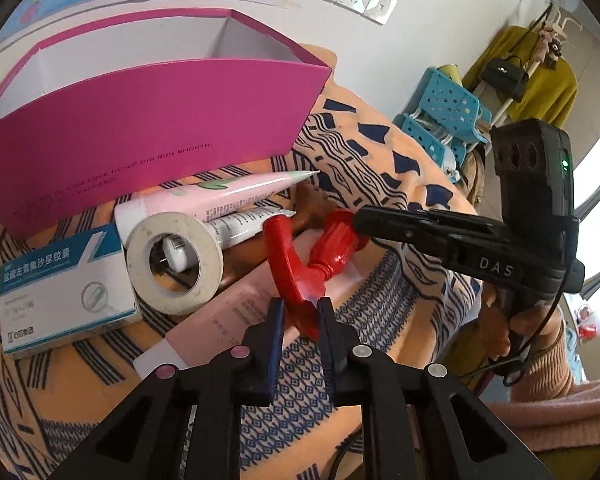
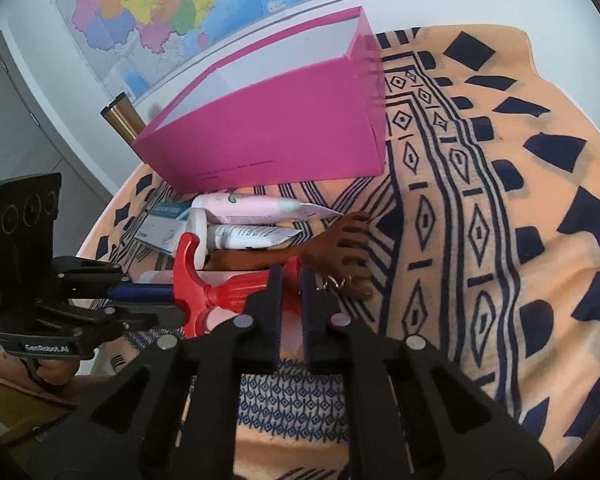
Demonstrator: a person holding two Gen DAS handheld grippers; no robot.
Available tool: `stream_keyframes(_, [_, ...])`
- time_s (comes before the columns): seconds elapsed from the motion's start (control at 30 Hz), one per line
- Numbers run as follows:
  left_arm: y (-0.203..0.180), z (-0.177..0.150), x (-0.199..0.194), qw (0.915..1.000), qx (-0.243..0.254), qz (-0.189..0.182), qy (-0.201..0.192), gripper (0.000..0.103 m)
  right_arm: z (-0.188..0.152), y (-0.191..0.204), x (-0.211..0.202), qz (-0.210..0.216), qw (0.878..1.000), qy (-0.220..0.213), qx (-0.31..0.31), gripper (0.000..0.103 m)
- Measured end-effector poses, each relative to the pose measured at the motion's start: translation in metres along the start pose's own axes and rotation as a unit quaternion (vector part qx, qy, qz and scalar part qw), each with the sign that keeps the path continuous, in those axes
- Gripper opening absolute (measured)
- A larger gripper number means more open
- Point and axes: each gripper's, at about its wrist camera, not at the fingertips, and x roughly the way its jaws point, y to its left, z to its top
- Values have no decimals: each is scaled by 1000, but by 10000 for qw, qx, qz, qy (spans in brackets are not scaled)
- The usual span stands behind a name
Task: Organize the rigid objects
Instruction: 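Carry the red sprayer head into the magenta box and release it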
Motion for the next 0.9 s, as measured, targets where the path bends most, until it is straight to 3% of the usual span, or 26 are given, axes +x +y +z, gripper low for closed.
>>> stream_keyframes(0.2, [2, 6, -4, 9999, -90, 28, -77, 16, 5, 6, -11, 0, 9999, -155, 8, 9])
stream_keyframes(0.4, [2, 25, -27, 9990, -92, 108, -426, 16, 20, 18, -23, 37, 9992, -384, -105, 9])
stream_keyframes(0.67, [7, 69, -60, 9941, 3, 338, -1028, 16, 68, 36, -43, 203, 9941, -959, -461, 9])
stream_keyframes(0.9, [23, 111, -64, 9916, -162, 476, -1193, 16, 119, 35, -36, 399, 9904, -1229, -499, 9])
